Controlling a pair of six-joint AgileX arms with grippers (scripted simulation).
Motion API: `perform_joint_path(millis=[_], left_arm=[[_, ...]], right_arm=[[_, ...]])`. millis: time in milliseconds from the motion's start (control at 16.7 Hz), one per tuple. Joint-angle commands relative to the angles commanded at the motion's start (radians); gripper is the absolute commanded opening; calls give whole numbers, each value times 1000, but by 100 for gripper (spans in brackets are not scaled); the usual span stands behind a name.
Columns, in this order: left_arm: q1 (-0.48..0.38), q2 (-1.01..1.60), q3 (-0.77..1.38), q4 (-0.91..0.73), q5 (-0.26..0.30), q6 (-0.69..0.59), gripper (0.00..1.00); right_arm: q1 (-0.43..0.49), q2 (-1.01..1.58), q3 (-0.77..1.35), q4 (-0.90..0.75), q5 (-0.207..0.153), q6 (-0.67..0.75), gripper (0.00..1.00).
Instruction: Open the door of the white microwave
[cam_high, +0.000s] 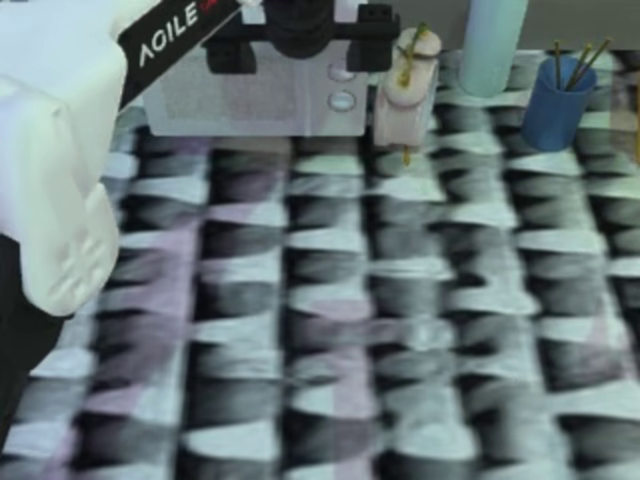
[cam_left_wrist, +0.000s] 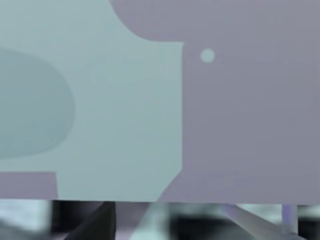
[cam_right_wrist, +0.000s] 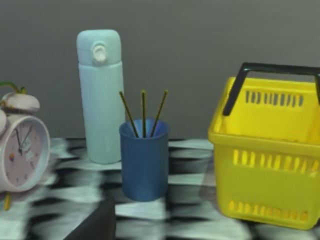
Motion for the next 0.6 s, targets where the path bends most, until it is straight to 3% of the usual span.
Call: perform_joint_path(millis=[60, 600], left_arm=[[0, 0, 0, 0, 0, 0, 100], [0, 0, 0, 0, 0, 0, 32]], right_arm=[[0, 0, 0, 0, 0, 0, 100], [0, 0, 0, 0, 0, 0, 100]])
